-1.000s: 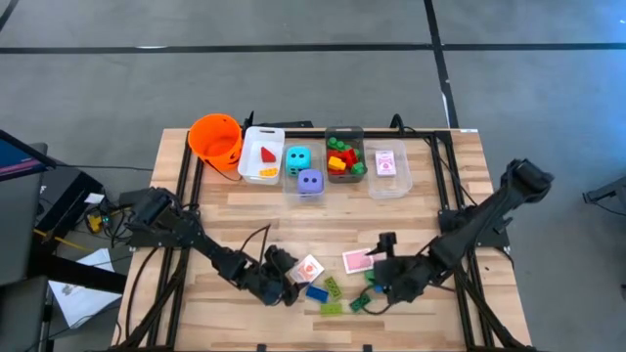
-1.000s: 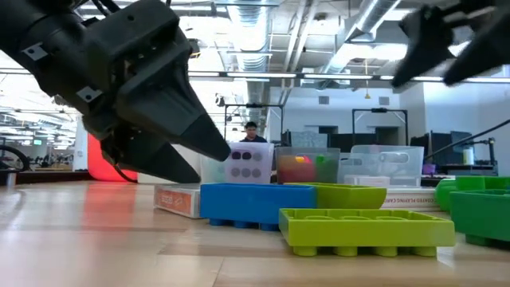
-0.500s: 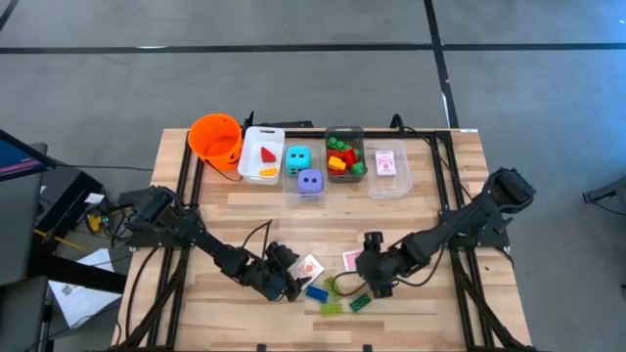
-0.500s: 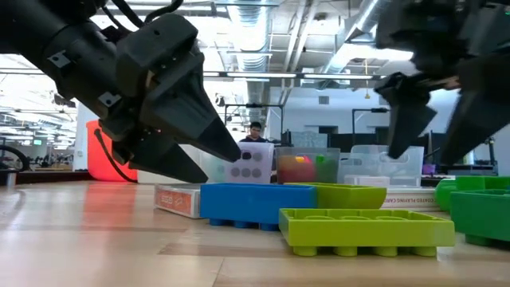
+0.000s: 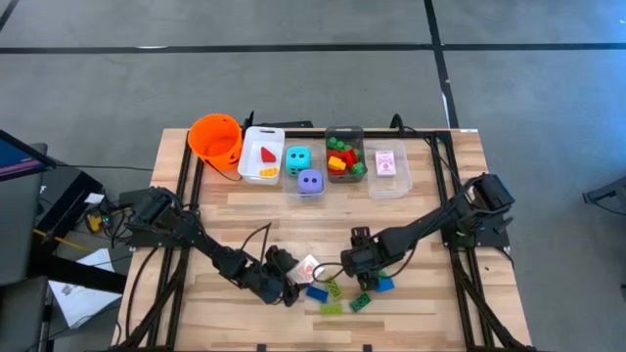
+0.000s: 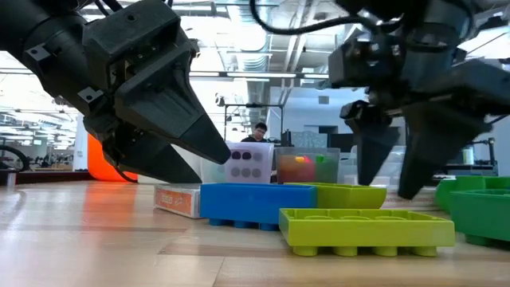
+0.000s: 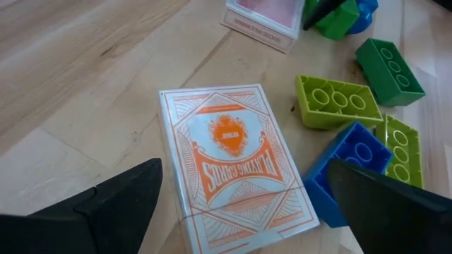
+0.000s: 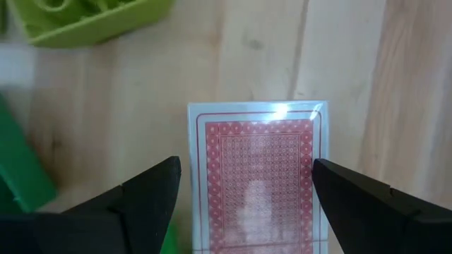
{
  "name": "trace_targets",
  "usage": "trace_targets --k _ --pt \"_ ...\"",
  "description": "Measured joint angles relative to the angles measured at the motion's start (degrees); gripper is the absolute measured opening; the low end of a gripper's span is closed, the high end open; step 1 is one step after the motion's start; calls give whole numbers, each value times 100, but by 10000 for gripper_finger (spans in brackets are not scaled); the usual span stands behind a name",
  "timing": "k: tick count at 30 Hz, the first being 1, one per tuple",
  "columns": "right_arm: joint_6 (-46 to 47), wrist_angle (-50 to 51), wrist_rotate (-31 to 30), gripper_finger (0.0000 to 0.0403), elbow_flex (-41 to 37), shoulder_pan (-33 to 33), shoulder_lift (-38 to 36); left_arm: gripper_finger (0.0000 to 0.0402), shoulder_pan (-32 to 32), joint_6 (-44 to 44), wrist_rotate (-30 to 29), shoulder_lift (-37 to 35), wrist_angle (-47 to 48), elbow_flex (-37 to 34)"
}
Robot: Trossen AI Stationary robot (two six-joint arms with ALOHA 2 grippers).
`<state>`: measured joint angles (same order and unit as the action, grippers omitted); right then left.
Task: Pick & Place Toys
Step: Put the red deck of cards into the right transparent bin
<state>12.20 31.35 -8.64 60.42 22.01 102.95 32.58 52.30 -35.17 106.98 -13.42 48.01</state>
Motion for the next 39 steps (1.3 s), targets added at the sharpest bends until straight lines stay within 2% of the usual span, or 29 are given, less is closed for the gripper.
trace_targets --k 6,17,25,34,39 --pt "-84 290 -43 326 137 -254 124 395 -103 -457 247 0 4 2" --pt "-107 385 -20 396 123 -744 53 397 -668 -1444 992 0 -2 2" --pt "90 560 -117 391 123 -982 49 397 -1032 -1610 1170 0 -7 3" --pt "376 596 -712 391 119 -975 49 397 -1144 -1589 1422 0 -10 4" --pt "318 590 -568 391 119 -1127 49 397 -1044 -1563 1459 0 -10 4"
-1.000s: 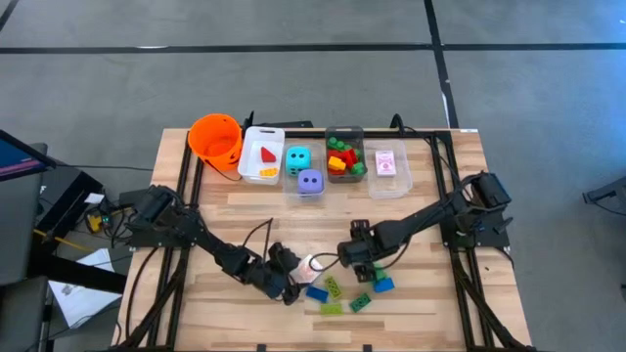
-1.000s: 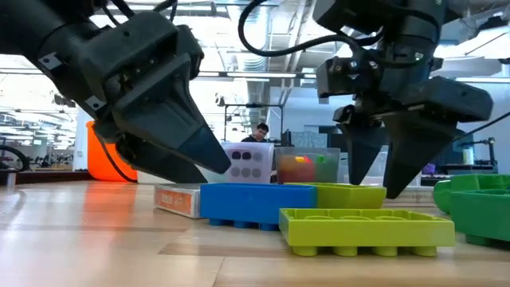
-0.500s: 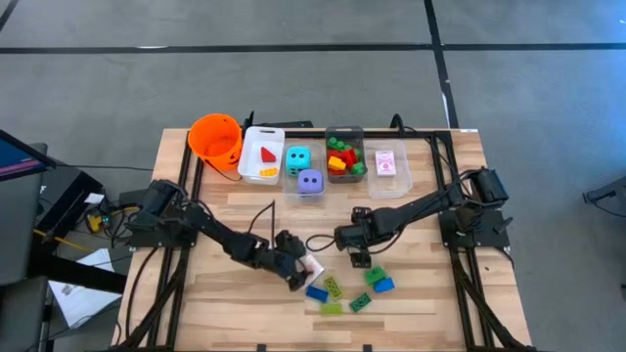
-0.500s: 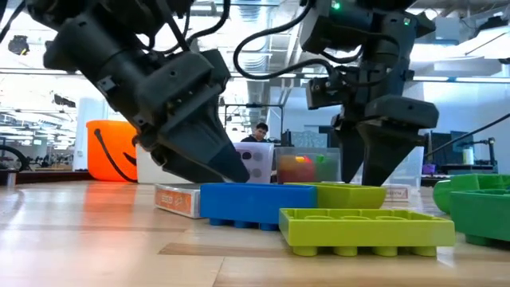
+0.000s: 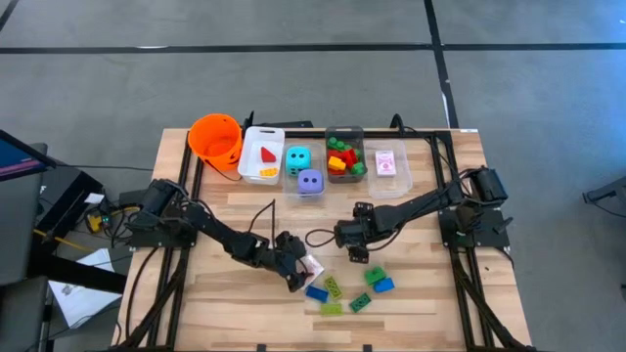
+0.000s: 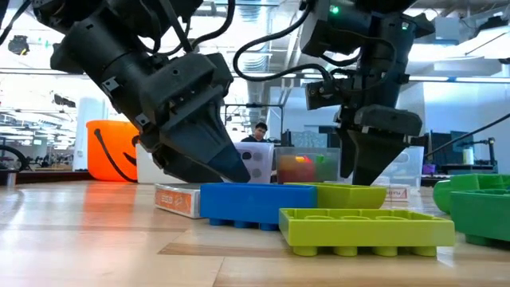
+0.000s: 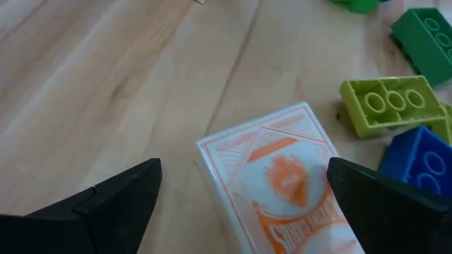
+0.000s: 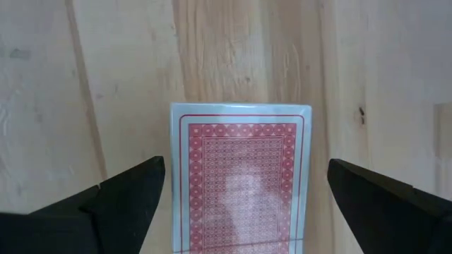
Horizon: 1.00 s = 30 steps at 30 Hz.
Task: Pick & Place Toys
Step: Put the red deck of cards into the right transparent bin
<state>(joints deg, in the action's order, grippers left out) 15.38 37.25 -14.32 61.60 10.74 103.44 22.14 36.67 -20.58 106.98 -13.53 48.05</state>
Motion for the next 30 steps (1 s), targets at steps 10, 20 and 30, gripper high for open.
trace_targets --k 10,20,30 --pt "-349 -22 961 391 0 -571 -2 397 188 306 -13 0 -3 0" --pt "-492 -41 1898 371 0 -712 -3 397 229 478 -15 -2 -39 0" --pt "-488 -267 1907 317 0 -575 -7 397 231 480 -7 -2 -62 0"
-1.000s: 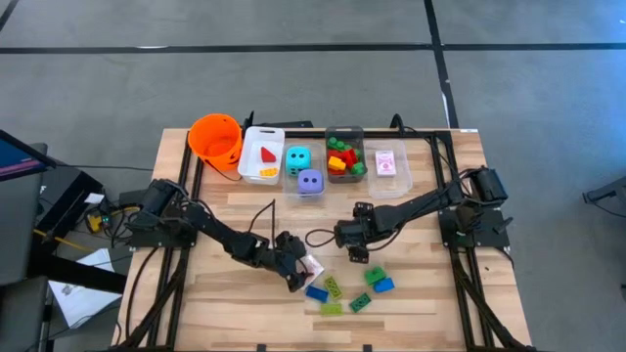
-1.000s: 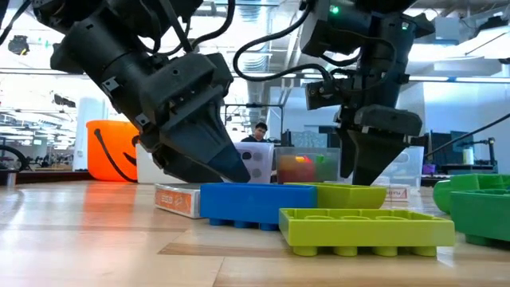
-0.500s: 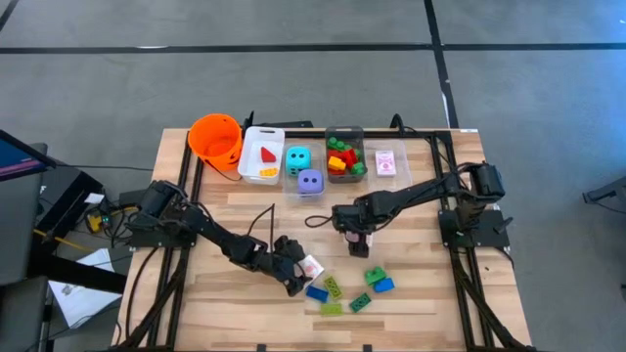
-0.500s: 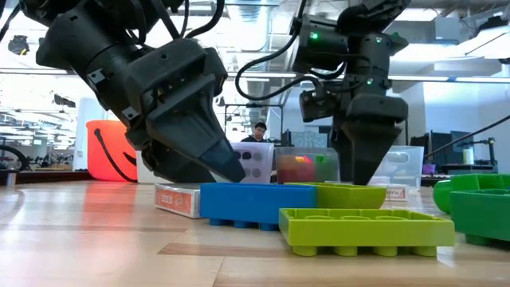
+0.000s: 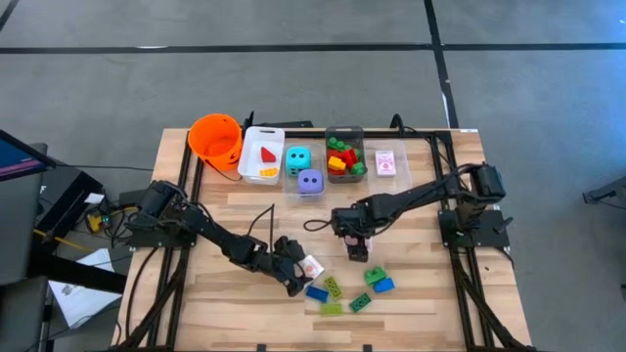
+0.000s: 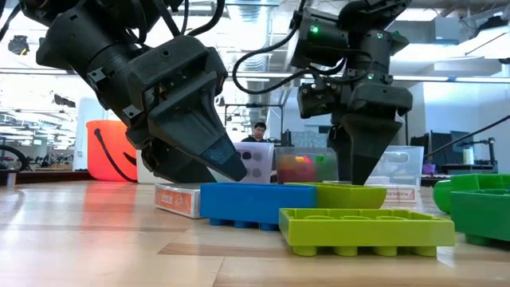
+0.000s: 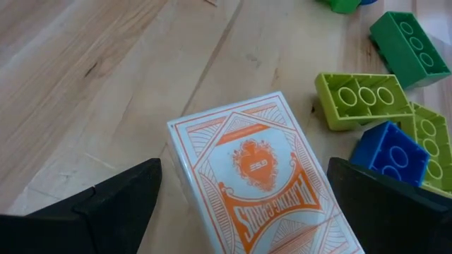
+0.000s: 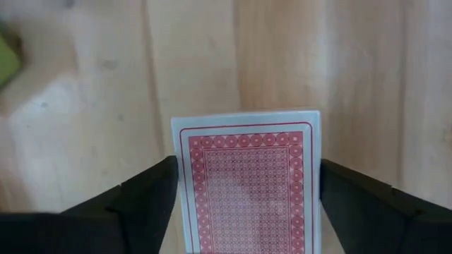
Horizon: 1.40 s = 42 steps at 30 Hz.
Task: Pick & Place Toys
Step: Put the red deck of cards into the right transparent bin
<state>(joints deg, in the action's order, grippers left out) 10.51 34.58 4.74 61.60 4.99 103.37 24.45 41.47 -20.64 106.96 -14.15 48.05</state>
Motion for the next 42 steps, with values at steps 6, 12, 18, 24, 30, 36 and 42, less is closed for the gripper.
trace_targets --k 6,12,18,24,30,36,42 --pt "2 -171 -138 308 4 230 -4 397 0 -2 0 0 0 0" --pt "-1 -261 -475 308 7 449 -11 397 -1 -2 -1 0 0 0" --pt "2 -260 -478 308 7 512 -11 397 -2 -15 -4 0 0 0" --pt "2 -301 -477 315 7 506 -9 397 -2 -28 -7 0 0 0" --pt "64 -380 -592 324 7 506 -2 397 -2 -28 -7 0 0 0" --pt "175 -378 -810 353 7 468 0 397 -2 -28 -7 0 0 0" --pt "198 -380 -827 378 4 461 0 397 -2 -28 -7 0 0 0"
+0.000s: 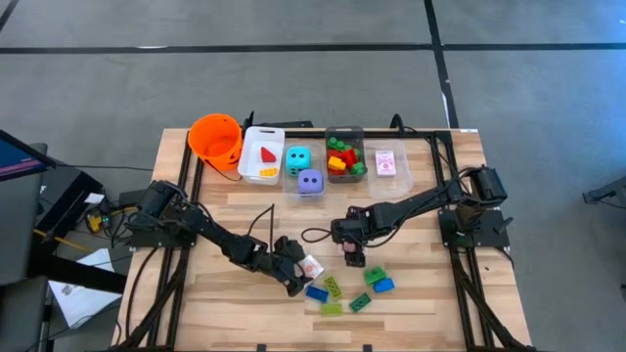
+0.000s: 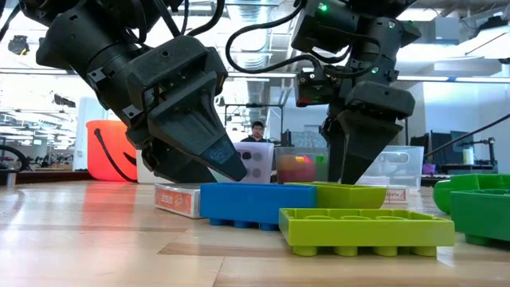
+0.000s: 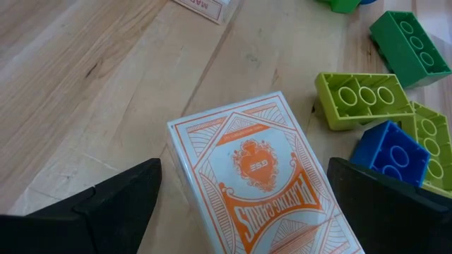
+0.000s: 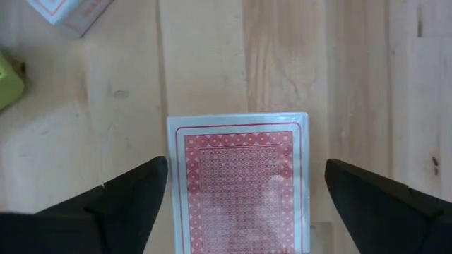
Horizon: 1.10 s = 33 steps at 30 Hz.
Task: Pick & Place Toys
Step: Put the red deck of cards into the right transparent bin
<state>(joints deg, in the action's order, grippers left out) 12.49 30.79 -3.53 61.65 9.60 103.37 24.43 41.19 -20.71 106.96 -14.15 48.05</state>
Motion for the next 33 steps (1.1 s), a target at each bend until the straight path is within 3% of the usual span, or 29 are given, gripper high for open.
trace_targets --k 33 --pt "104 221 56 379 -2 7 14 397 0 0 0 0 0 0"
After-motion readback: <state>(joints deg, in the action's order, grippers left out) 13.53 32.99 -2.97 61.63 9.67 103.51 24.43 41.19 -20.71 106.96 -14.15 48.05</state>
